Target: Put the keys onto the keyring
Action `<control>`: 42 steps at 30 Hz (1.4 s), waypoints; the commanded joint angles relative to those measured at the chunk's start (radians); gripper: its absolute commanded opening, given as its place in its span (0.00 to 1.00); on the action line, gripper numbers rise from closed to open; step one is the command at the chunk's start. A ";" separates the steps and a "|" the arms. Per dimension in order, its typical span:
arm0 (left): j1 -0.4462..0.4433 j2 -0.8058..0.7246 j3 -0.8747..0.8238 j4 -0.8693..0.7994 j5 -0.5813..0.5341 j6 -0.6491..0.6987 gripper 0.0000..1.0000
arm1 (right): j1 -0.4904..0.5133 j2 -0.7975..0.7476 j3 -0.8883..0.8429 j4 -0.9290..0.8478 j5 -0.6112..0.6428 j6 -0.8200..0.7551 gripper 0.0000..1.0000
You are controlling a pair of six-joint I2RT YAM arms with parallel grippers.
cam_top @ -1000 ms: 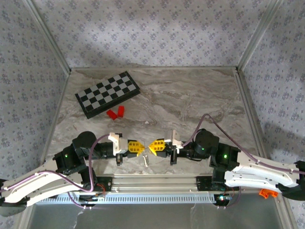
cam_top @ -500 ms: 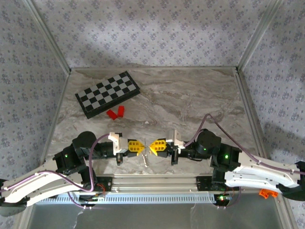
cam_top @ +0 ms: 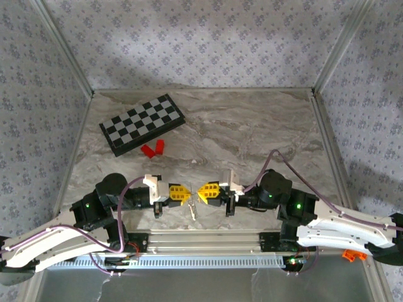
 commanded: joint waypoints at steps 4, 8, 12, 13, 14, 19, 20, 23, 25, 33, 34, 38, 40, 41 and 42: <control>-0.009 -0.007 0.015 0.027 -0.001 0.015 0.00 | -0.008 -0.002 -0.004 0.039 -0.017 0.004 0.00; -0.009 -0.008 0.015 0.026 -0.003 0.014 0.00 | -0.008 0.003 -0.001 0.034 -0.024 0.006 0.00; -0.010 -0.008 0.017 0.027 -0.001 0.015 0.00 | -0.010 0.004 0.005 0.032 -0.036 0.009 0.00; -0.010 -0.008 0.016 0.027 -0.001 0.015 0.00 | -0.011 0.005 0.006 0.033 -0.038 0.009 0.00; -0.010 -0.006 0.016 0.029 -0.001 0.016 0.00 | -0.011 0.005 0.005 0.031 -0.039 0.009 0.00; -0.010 -0.006 0.015 0.028 -0.003 0.015 0.00 | -0.014 0.008 0.007 0.032 -0.049 0.010 0.00; -0.010 -0.006 0.016 0.028 -0.003 0.015 0.00 | -0.013 0.010 0.007 0.033 -0.052 0.012 0.00; -0.010 -0.006 0.016 0.028 -0.003 0.015 0.00 | -0.014 0.015 0.009 0.031 -0.060 0.012 0.00; -0.010 -0.007 0.016 0.028 -0.004 0.015 0.00 | -0.014 0.017 0.011 0.031 -0.064 0.013 0.00; -0.010 -0.009 0.018 0.025 -0.006 0.016 0.00 | -0.017 -0.017 0.001 0.026 -0.050 0.013 0.00; -0.011 -0.008 0.019 0.025 -0.006 0.017 0.00 | -0.017 -0.022 -0.001 0.026 -0.050 0.014 0.00; -0.010 -0.008 0.019 0.025 -0.005 0.016 0.00 | -0.017 -0.024 0.003 0.020 -0.051 0.013 0.00; -0.010 -0.008 0.022 0.024 -0.003 0.017 0.00 | -0.017 -0.018 0.004 0.016 -0.052 0.013 0.00; -0.010 -0.008 0.023 0.024 -0.003 0.017 0.00 | -0.017 -0.015 0.004 0.017 -0.051 0.013 0.00; -0.010 -0.006 0.022 0.025 -0.003 0.018 0.00 | -0.018 -0.012 0.005 0.018 -0.052 0.013 0.00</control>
